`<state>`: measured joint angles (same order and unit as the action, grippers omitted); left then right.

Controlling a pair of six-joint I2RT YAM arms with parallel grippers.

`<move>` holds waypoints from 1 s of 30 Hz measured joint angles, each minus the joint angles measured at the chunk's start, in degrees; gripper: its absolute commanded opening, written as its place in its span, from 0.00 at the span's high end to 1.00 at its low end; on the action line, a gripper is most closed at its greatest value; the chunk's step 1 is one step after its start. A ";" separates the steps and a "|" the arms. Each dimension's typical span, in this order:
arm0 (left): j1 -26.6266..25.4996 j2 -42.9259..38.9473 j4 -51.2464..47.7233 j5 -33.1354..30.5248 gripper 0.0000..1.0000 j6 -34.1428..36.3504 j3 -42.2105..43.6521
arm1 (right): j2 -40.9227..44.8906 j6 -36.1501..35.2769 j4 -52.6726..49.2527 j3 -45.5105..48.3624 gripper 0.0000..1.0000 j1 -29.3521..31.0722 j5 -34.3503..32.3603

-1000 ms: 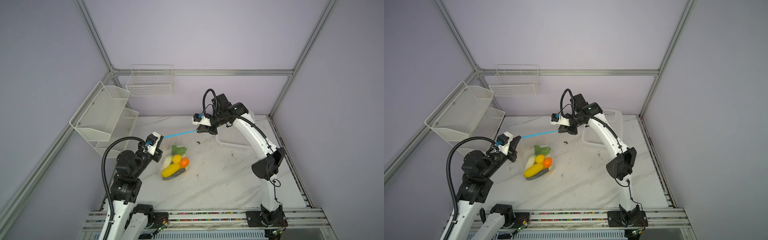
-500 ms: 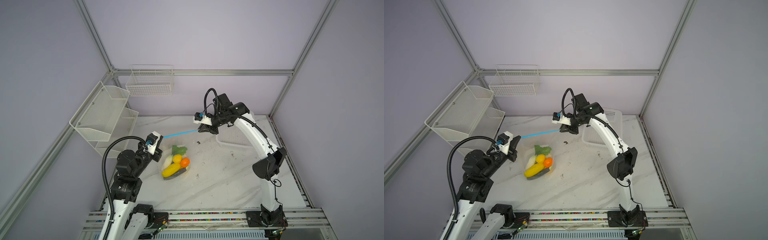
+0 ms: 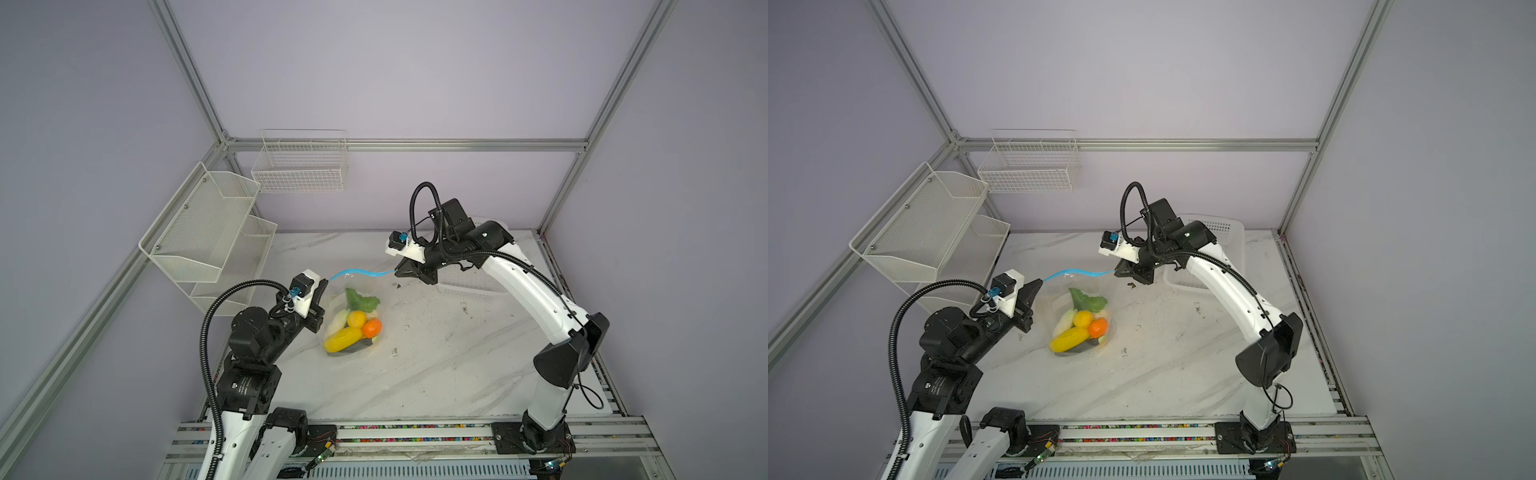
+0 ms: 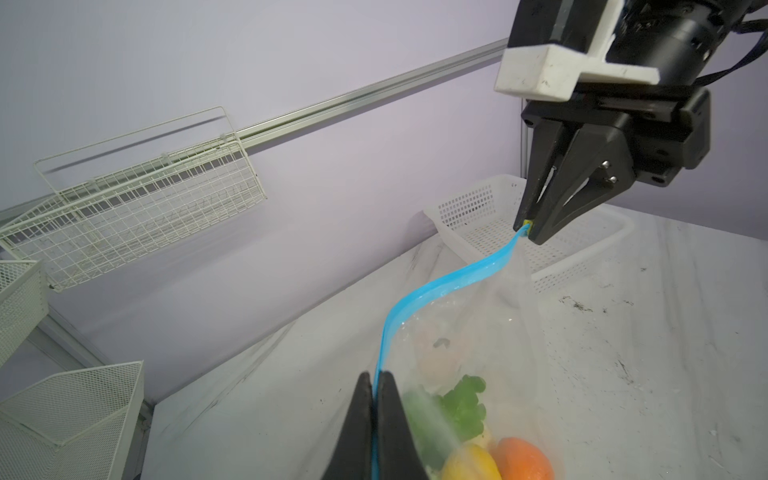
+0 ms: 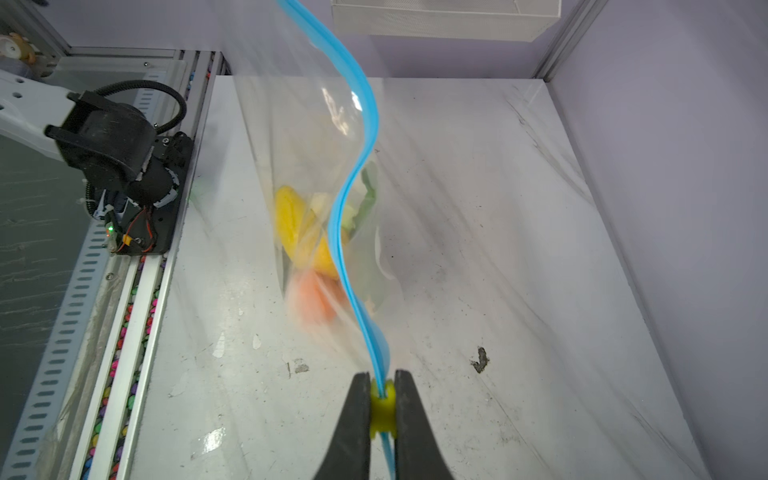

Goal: Place the food in the zip-top bag and seal the zipper

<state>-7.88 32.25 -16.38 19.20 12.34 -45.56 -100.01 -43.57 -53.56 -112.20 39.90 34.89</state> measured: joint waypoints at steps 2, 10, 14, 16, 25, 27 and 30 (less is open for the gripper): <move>-1.22 -0.92 -1.92 -0.20 1.00 -0.85 -0.50 | 4.94 3.06 2.69 4.61 1.00 2.38 -1.42; -5.07 -1.97 -6.01 -5.27 1.00 -2.97 -2.69 | 15.23 12.11 11.54 13.94 1.00 6.14 -5.18; -5.05 2.01 -5.70 -8.83 1.00 -3.37 -2.60 | 13.18 13.31 13.88 16.63 1.00 5.22 -6.40; -5.03 5.33 -4.87 -10.62 1.00 -3.34 -2.49 | 10.73 13.31 13.99 16.98 1.00 4.09 -6.23; -2.49 20.65 2.71 -14.78 1.00 -2.67 -2.47 | -2.23 12.85 15.30 12.83 1.00 -4.55 -3.15; -1.81 23.56 4.42 -15.06 1.00 -2.67 -2.47 | -4.76 12.46 15.37 11.28 1.00 -5.64 -2.27; -0.94 28.00 7.37 -15.32 1.00 -2.71 -2.54 | -7.52 11.82 15.37 9.01 1.00 -6.62 -1.40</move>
<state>-8.82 60.25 -9.02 3.88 9.63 -48.10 -107.53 -31.75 -38.20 -103.20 33.28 33.50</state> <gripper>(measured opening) 0.047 0.112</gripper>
